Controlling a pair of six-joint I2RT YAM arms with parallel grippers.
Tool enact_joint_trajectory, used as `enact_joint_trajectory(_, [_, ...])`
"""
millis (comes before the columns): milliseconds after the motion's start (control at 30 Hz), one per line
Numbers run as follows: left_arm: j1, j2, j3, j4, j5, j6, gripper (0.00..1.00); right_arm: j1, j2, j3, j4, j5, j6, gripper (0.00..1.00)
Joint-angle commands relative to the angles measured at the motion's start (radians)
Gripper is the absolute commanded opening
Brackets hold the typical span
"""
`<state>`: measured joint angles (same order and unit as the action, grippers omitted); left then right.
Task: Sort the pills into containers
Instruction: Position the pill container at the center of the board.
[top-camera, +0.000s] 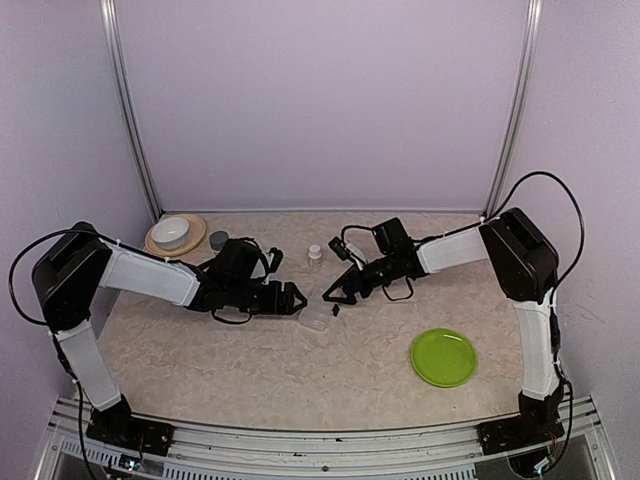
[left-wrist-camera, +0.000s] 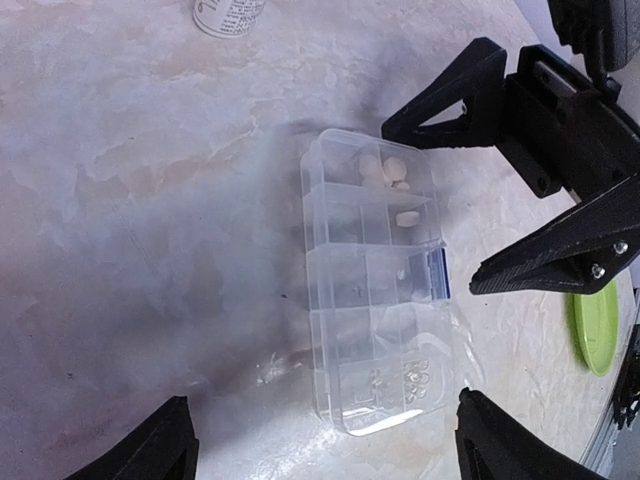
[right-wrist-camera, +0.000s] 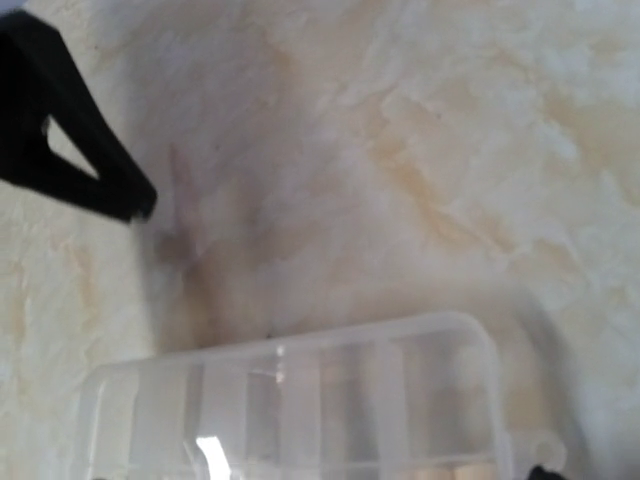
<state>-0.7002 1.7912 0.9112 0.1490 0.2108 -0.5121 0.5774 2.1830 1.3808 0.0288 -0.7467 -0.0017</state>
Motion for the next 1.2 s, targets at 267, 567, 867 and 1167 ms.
enact_joint_trajectory(267, [0.026,-0.076,-0.051,0.035,-0.007,0.029,0.87,0.030,-0.054,-0.141,0.032,-0.066,0.045,0.86])
enact_joint_trajectory(567, [0.055,-0.096,-0.040,0.012,0.007,0.087,0.88,0.127,-0.108,-0.213,0.038,-0.073,0.033,0.83])
enact_joint_trajectory(867, [0.060,-0.153,-0.072,0.000,-0.012,0.070,0.88,0.208,-0.141,-0.245,-0.015,0.003,-0.018,0.82])
enact_joint_trajectory(1167, [0.056,-0.222,-0.133,0.010,-0.016,0.030,0.87,0.293,-0.195,-0.317,-0.026,0.008,-0.090,0.81])
